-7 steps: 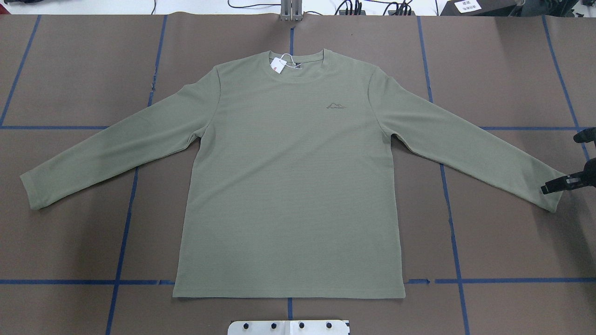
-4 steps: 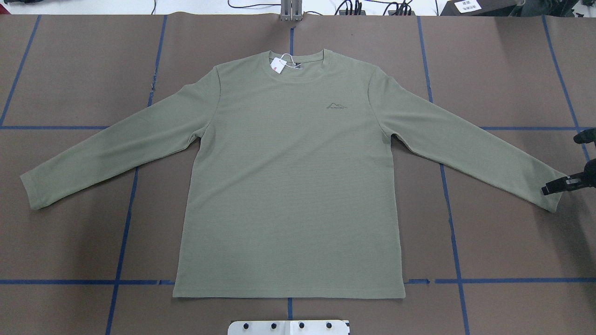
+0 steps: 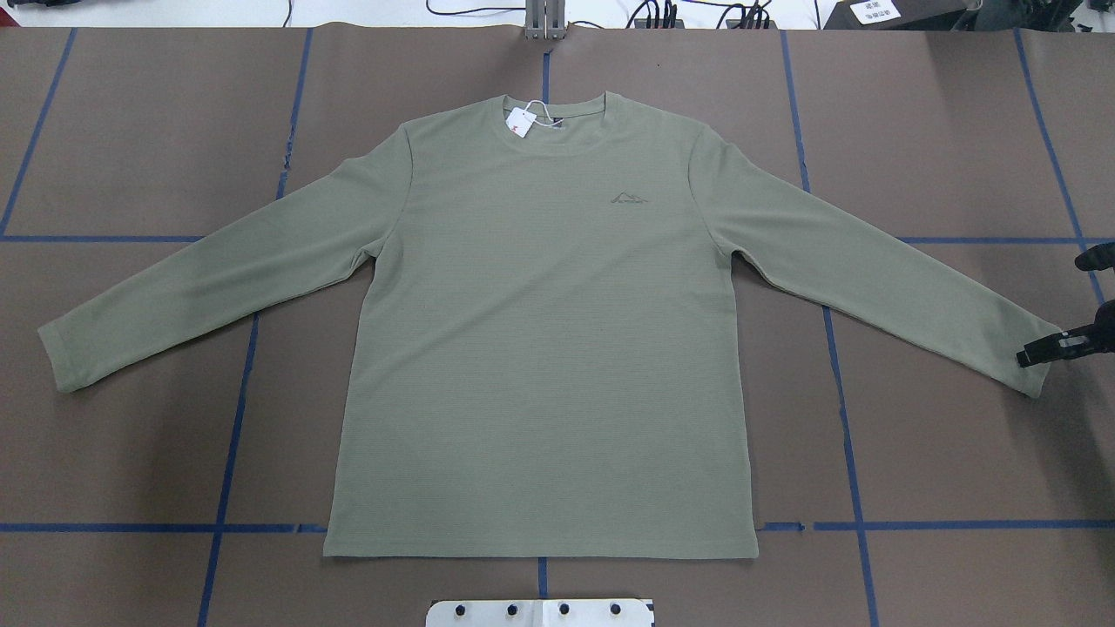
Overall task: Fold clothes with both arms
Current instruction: 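Lower the right gripper onto the nearest sleeve cuff and grasp it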
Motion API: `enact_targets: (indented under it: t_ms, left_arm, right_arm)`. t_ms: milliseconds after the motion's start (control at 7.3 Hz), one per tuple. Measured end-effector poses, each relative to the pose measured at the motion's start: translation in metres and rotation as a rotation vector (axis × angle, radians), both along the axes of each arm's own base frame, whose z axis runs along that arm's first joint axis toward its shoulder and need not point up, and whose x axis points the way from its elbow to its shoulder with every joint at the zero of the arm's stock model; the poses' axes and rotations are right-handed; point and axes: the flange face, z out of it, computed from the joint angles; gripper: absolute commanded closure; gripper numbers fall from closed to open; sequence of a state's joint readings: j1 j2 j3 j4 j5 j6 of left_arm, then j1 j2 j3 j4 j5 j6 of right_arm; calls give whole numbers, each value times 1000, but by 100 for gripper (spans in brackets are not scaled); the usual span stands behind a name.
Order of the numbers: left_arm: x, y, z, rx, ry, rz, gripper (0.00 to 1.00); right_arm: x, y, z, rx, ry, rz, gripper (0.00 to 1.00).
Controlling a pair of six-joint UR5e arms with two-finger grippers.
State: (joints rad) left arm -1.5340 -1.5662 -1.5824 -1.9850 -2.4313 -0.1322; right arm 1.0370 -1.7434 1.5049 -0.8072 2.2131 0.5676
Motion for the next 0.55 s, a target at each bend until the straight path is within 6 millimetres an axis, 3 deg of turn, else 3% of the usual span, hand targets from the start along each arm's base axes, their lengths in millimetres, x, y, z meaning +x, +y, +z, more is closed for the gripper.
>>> enact_targets:
  t_ms: [411,548]
  left_arm:
    - [0,0,-3,3,1,-2,0]
    - [0,-1,-5,5,2,-3,0]
  right_arm:
    - [1,1,0,0,0,1,91]
    - [1,1,-1,0,0,0,100]
